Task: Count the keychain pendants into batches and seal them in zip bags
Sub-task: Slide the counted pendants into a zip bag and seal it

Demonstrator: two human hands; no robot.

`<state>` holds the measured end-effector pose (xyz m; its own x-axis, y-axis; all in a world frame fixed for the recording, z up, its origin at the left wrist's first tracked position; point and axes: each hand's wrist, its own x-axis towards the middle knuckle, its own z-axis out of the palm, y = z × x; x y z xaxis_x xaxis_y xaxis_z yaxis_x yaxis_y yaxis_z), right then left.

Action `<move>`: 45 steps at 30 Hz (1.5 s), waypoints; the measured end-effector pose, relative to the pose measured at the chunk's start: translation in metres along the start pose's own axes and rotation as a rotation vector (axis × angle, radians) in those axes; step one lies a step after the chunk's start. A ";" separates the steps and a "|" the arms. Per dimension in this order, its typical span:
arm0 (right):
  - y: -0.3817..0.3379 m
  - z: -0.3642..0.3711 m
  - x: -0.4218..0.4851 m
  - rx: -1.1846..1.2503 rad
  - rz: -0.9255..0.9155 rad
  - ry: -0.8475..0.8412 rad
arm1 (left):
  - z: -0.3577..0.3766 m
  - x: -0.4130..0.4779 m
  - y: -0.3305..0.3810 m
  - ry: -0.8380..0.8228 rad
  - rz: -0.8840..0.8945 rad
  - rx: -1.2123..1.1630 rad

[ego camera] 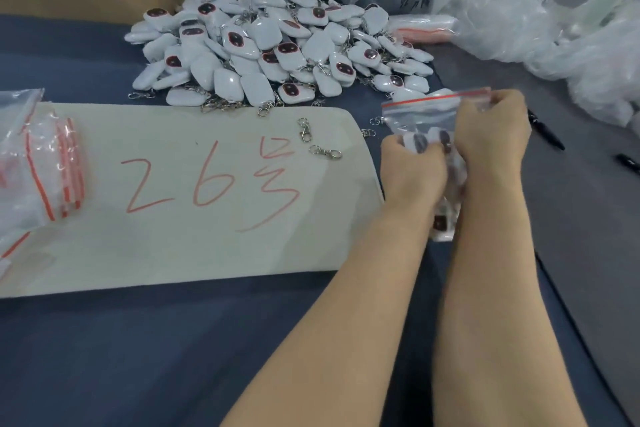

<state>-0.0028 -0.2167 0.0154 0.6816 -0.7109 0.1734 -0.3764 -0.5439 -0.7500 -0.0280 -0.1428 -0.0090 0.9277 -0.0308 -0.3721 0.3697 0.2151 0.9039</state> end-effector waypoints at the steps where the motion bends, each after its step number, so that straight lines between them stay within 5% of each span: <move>1: -0.001 0.001 -0.001 -0.007 -0.006 -0.031 | -0.001 -0.002 0.000 -0.016 0.013 0.047; 6: -0.020 0.012 -0.014 -0.091 -0.013 -0.071 | -0.018 -0.005 0.014 0.055 0.295 0.249; 10: -0.046 0.028 -0.030 0.011 -0.284 0.016 | -0.044 -0.008 0.029 0.159 0.422 0.163; 13: -0.059 0.049 -0.048 0.190 -0.372 -0.122 | -0.071 -0.001 0.040 0.277 0.442 0.169; 16: -0.065 0.071 -0.068 0.246 -0.383 -0.290 | -0.109 0.009 0.048 0.432 0.511 0.461; 21: -0.083 0.105 -0.103 0.315 -0.357 -0.454 | -0.213 0.017 0.061 0.745 0.248 1.051; 24: -0.100 0.125 -0.130 0.357 -0.353 -0.576 | -0.266 0.013 0.063 0.847 0.064 1.073; 27: -0.111 0.138 -0.152 0.404 -0.332 -0.688 | -0.277 0.011 0.056 0.757 -0.006 1.095; 34: -0.112 0.137 -0.146 0.421 -0.198 -0.705 | -0.218 0.013 0.058 0.470 0.342 0.949; 37: -0.110 0.135 -0.150 0.346 -0.280 -0.671 | -0.223 0.005 0.063 0.647 0.431 1.001; 41: -0.116 0.141 -0.174 0.229 -0.392 -0.758 | -0.278 -0.003 0.074 0.921 0.188 1.003; 45: -0.123 0.147 -0.198 -0.100 -0.661 -0.723 | -0.293 -0.005 0.063 0.734 -0.093 1.073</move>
<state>0.0011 0.0569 -0.0205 0.9810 0.1764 0.0811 0.1904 -0.7926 -0.5793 -0.0243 0.1566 -0.0123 0.7779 0.6072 -0.1616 0.6040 -0.6518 0.4586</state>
